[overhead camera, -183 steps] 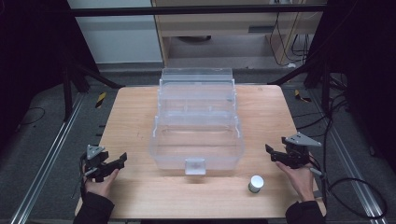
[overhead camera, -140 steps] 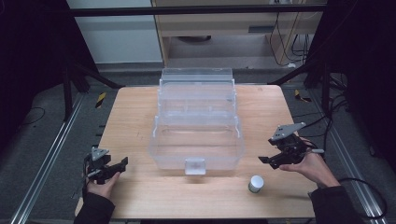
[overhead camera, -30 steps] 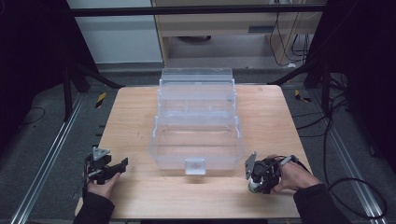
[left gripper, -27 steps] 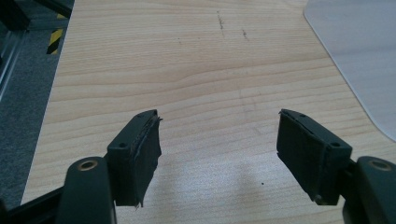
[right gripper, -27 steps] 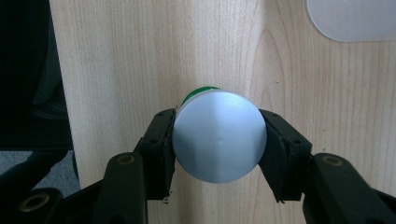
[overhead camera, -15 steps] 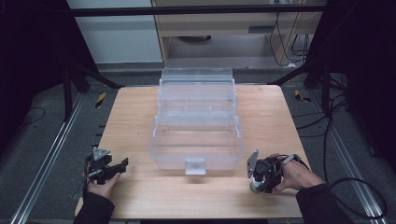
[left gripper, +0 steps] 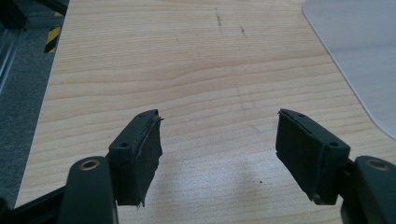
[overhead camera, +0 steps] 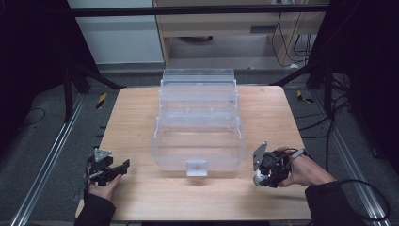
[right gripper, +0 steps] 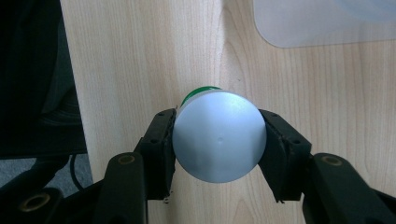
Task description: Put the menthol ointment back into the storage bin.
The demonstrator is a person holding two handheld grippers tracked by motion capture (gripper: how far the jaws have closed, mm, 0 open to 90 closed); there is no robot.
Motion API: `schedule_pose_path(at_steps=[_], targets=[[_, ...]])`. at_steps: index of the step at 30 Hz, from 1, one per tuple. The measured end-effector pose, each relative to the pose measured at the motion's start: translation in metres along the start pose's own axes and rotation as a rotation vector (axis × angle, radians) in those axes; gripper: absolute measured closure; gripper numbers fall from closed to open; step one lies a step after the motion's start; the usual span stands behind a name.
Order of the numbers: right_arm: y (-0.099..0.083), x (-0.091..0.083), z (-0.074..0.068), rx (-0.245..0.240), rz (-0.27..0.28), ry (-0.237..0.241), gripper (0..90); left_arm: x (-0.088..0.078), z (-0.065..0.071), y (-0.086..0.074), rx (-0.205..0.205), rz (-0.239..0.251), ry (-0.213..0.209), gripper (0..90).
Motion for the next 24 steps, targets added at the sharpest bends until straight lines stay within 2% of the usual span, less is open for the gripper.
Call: schedule_pose_path(at_steps=[10, 24], targets=[[0.006, -0.015, 0.004, 0.005, 0.003, -0.005, 50.3, 0.001, 0.002, 0.001, 0.007, -0.002, -0.007, 31.6], [0.024, -0.051, 0.013, 0.0, 0.02, -0.018, 50.3, 0.003, 0.003, 0.001, 0.013, -0.007, -0.015, 32.3]])
Point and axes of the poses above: each handheld gripper's, and its own axes: x roughly forward along the jaws, y roughly out of its top, z roughly to its right, the point moved 6 cm from there along x, roughly forward along the jaws, and after that the axes turned 14 degrees about x, right-handed, at the moved point
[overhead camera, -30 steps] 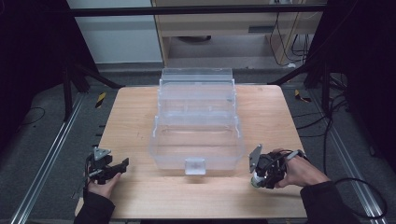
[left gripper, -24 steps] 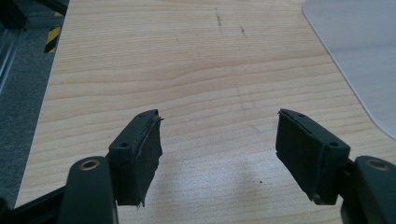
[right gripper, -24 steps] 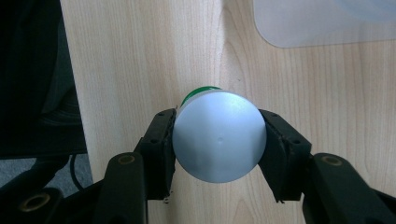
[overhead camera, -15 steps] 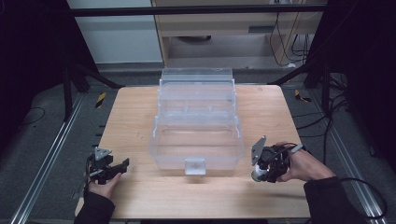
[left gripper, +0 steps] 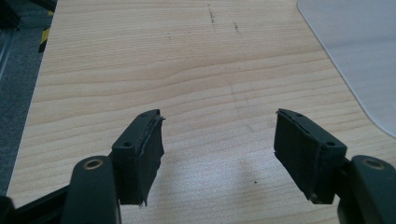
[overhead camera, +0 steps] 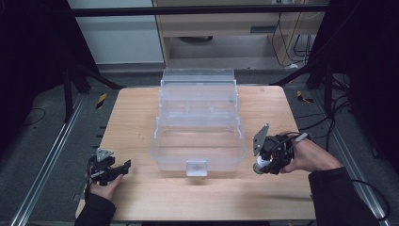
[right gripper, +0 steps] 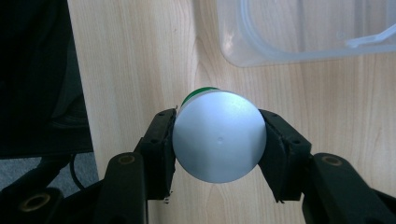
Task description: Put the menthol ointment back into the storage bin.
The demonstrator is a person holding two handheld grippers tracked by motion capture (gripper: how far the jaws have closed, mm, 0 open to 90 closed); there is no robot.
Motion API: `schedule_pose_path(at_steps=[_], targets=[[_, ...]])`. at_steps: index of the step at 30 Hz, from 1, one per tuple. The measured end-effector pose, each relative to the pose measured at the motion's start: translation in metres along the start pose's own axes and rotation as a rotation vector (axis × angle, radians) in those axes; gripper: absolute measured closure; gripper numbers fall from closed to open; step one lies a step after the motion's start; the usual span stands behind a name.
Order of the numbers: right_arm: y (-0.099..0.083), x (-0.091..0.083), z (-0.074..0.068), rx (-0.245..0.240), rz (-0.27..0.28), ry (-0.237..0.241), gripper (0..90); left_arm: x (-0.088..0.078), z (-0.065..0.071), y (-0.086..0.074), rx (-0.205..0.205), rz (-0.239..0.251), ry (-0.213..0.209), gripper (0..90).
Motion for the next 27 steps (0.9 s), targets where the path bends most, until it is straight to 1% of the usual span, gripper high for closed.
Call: schedule_pose_path(at_steps=[1, 6, 10, 13, 14, 18, 23, 27], targets=[[0.001, -0.002, 0.001, -0.002, 0.001, 0.005, 50.3, 0.0, 0.0, 0.0, 0.0, 0.0, 0.001, 32.3], [0.007, -0.01, 0.003, -0.001, 0.002, 0.002, 50.3, -0.001, -0.001, 0.0, 0.002, 0.003, 0.001, 32.6], [0.012, -0.015, 0.004, -0.013, -0.006, 0.0, 50.3, -0.001, 0.0, 0.001, 0.0, 0.004, -0.001, 32.7], [0.017, -0.019, 0.004, -0.016, -0.009, 0.007, 50.3, 0.0, 0.0, 0.0, -0.001, 0.003, -0.001, 32.7], [0.018, -0.02, 0.005, -0.023, -0.002, 0.006, 50.3, 0.0, 0.0, 0.0, -0.002, 0.003, -0.002, 32.8], [0.025, -0.024, 0.008, -0.019, -0.007, 0.001, 50.3, -0.001, 0.0, 0.001, -0.002, 0.006, -0.003, 32.8], [0.032, -0.027, 0.012, -0.021, -0.003, 0.008, 50.3, 0.0, 0.0, 0.001, -0.003, 0.005, -0.005, 32.7], [0.036, -0.027, 0.017, -0.008, -0.006, 0.012, 50.4, 0.0, -0.001, 0.001, -0.006, 0.006, -0.004, 32.7]])
Point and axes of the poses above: each handheld gripper's, and its own axes: x roughly forward along the jaws, y roughly out of its top, z roughly to its right, the point moved 6 cm from there along x, roughly forward along the jaws, and after that the axes turned 14 degrees about x, right-handed, at the moved point
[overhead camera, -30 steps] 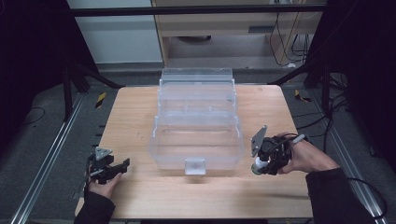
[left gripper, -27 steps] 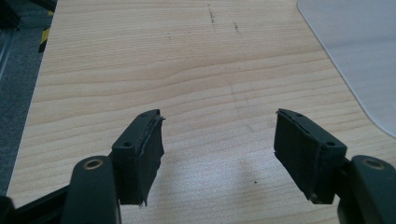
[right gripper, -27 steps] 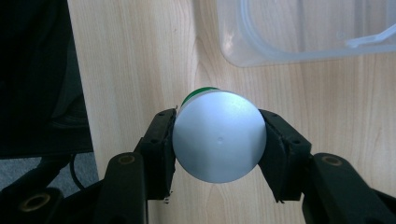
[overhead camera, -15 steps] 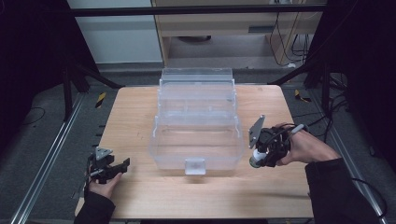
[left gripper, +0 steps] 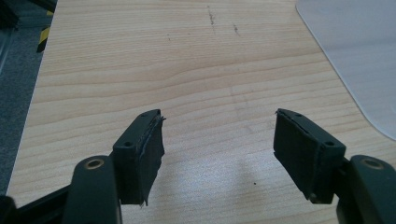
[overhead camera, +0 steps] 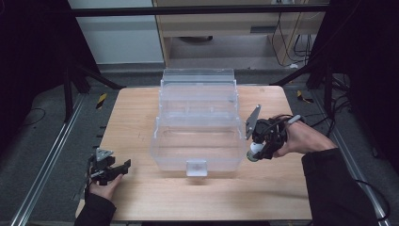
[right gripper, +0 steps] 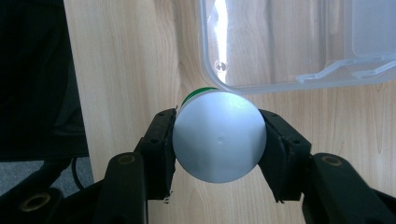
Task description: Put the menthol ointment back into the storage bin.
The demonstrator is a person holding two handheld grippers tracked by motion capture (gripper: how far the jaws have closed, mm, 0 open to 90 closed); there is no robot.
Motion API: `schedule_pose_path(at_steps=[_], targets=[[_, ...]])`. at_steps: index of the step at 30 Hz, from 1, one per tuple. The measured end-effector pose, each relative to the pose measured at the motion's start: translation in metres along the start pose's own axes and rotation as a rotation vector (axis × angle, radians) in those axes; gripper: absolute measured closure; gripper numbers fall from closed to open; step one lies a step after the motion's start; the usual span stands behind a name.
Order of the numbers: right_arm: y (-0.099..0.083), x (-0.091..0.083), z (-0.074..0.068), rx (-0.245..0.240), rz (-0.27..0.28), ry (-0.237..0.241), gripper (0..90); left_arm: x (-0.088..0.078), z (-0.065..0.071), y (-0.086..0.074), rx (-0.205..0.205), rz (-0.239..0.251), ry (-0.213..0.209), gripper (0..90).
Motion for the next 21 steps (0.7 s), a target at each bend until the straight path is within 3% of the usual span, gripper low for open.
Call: schedule_pose_path(at_steps=[21], targets=[[0.026, -0.001, 0.02, 0.007, 0.022, -0.008, 50.3, 0.0, -0.001, 0.001, 0.001, 0.003, 0.0, 33.0]])
Point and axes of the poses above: each handheld gripper's, and its own axes: x roughly forward along the jaws, y roughly out of its top, z roughly to its right, the point moved 6 cm from there along x, roughly forward along the jaws, and after that the axes turned 14 degrees about x, right-handed, at the moved point
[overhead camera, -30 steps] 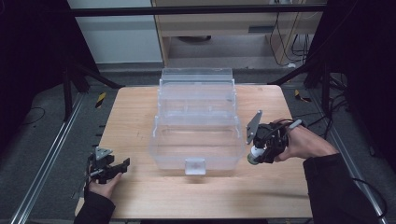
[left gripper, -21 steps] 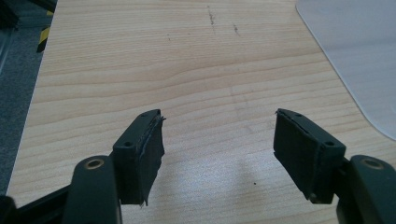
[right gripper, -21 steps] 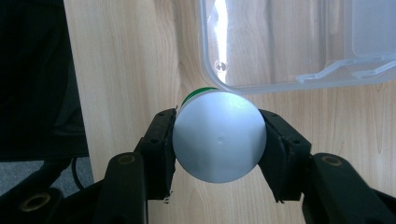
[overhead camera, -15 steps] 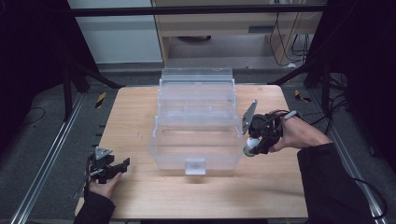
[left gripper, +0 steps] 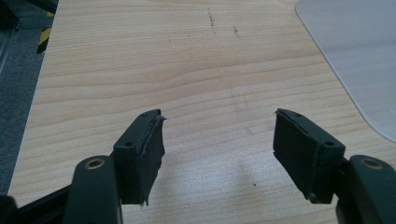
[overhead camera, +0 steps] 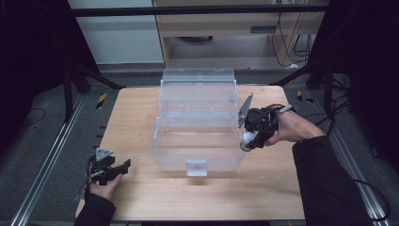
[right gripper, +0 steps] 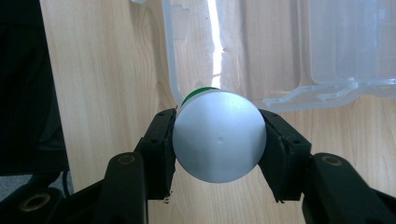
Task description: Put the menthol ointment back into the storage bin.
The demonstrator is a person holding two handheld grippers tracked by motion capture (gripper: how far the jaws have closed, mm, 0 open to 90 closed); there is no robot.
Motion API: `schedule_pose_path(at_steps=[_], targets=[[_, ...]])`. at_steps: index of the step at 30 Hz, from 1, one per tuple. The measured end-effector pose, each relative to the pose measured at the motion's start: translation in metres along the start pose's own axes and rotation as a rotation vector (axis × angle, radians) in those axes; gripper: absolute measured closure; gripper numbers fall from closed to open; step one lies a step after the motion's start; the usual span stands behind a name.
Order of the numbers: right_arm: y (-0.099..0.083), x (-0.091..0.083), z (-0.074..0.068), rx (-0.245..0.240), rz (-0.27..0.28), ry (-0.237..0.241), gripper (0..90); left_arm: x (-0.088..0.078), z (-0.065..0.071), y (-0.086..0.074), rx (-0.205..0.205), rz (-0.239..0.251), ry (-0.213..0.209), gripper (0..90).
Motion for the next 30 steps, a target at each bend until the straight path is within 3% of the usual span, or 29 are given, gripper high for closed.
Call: schedule_pose_path(at_steps=[16, 30], targets=[[0.019, 0.016, 0.008, -0.013, 0.005, 0.014, 50.3, 0.0, 0.0, 0.001, 0.004, 0.001, 0.002, 33.2], [0.025, 0.043, 0.012, -0.016, -0.021, 0.023, 50.3, 0.0, -0.001, 0.0, 0.01, 0.0, 0.001, 33.4]])
Point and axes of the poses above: each handheld gripper's, and its own axes: x roughly forward along the jaws, y roughly out of its top, z roughly to its right, the point moved 6 cm from there along x, roughly forward along the jaws, and after that the axes turned 14 degrees about x, right-handed, at the moved point
